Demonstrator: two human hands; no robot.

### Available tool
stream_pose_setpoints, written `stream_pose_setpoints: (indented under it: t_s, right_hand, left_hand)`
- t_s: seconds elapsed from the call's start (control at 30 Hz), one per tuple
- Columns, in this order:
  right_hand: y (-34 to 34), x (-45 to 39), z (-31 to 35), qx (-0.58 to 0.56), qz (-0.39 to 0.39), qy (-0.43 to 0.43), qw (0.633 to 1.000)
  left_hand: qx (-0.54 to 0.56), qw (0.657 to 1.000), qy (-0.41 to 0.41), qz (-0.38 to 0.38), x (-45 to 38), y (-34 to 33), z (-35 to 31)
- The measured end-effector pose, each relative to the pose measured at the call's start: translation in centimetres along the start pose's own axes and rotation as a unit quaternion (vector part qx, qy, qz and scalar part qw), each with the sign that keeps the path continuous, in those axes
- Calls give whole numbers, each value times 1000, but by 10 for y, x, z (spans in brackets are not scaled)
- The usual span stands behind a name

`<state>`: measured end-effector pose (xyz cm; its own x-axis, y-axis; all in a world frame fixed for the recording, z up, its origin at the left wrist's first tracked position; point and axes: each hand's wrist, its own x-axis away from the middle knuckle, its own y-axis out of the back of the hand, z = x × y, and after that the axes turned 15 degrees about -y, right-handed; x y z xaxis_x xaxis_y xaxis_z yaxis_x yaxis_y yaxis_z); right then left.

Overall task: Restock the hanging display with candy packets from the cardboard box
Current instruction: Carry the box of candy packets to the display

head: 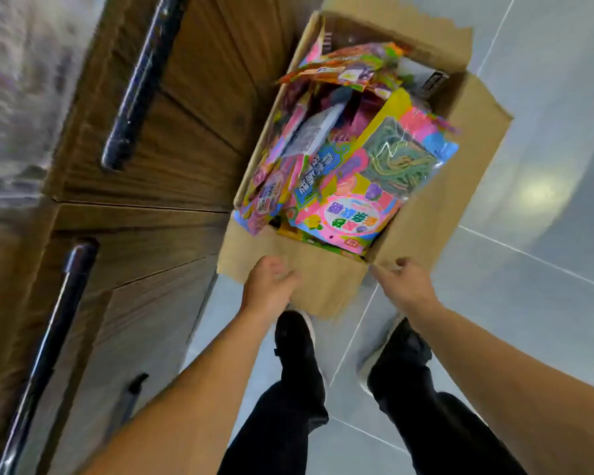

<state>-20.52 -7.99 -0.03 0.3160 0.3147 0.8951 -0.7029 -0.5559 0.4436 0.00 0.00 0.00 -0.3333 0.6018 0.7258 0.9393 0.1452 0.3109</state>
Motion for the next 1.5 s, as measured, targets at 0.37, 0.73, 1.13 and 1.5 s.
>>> stream_pose_setpoints:
  t_s: [0.37,0.73,1.13,1.5]
  right_hand:
    - [-41,-74,0,-306,65,-93,945]
    - [60,-88,22,-341,10,-150,928]
    - [120,-100,72,-685,300,-238,620]
    - [201,-101,101,-634,258,-205,700]
  left_hand:
    - [347,929,104,-77,-71,-22,-7]
    - [387,917,94,-23,-89,-90,-73]
    - [578,806,78,-102,-122,-60,-117]
    - [481,859,168,-45,-119,-102,-204]
